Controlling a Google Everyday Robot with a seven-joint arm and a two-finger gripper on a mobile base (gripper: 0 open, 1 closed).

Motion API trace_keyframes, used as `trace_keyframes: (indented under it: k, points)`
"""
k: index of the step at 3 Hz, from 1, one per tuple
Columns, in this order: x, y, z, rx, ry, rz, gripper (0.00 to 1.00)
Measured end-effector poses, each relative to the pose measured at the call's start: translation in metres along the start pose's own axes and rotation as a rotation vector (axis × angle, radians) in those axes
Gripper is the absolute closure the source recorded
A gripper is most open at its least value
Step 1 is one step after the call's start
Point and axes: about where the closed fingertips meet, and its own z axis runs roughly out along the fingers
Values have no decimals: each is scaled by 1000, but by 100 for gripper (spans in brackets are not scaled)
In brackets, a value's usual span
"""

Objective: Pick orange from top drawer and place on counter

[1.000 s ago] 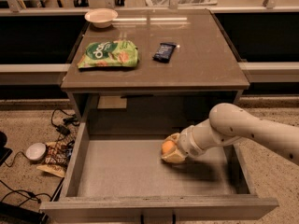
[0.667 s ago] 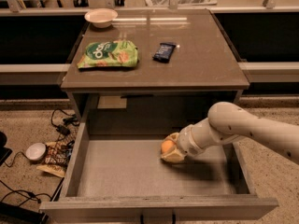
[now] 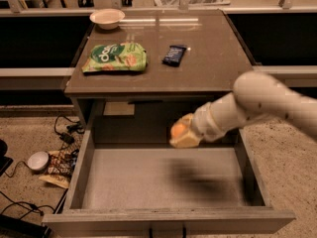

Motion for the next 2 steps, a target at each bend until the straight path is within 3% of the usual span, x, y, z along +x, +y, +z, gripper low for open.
trace_keyframes:
  k: [1,2]
  points:
    - [-67,-8,-69,46,-31,-4,100]
    - [-116,-27,-130,124,-64,19,100]
